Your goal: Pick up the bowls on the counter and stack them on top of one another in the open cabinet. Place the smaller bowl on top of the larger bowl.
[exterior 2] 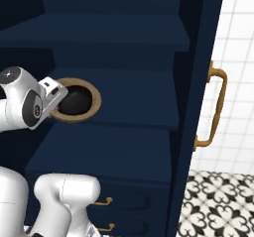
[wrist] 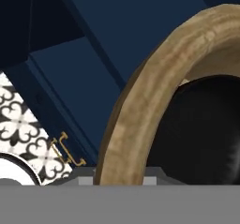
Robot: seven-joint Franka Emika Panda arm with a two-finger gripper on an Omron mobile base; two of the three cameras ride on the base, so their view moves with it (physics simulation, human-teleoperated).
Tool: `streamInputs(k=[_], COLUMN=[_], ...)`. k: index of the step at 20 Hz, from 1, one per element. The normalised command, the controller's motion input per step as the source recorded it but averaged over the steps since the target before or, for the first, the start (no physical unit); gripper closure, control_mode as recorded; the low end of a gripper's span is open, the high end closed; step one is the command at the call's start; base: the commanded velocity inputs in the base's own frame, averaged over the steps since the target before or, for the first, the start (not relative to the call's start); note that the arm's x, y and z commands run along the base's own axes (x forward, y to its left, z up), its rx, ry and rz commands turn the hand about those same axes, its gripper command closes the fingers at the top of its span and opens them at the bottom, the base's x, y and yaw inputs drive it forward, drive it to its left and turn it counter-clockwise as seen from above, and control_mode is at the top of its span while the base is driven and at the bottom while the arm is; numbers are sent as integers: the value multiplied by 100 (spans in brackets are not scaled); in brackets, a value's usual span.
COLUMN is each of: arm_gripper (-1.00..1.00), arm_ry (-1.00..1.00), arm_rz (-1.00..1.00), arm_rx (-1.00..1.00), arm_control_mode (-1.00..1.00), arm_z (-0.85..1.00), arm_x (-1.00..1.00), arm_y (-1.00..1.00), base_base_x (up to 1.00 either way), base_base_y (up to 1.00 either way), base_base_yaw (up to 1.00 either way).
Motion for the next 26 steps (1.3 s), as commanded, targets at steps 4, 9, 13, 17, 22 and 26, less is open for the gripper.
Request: streamInputs(k=[4,9,13,17,22,26], arm_gripper=[100,100,100,100,100,-100], arm_ry=[0,0,0,15,6,0], arm_rz=[10,13,11,6,0,0], arm_rx=[-1,-4,-2,-5,-12,-2], arm_control_mode=[-100,-100,-100,-100,-100,-100], arm_z=[-58,-41,-4,-34,-27,-7], arm_x=[100,100,100,100,78,9], arm_y=[0,0,-1,4,0,0], base_base_x=[0,0,0,0,0,0], base_base_y=[0,0,0,0,0,0], base_base_yaw=[0,0,0,0,0,0])
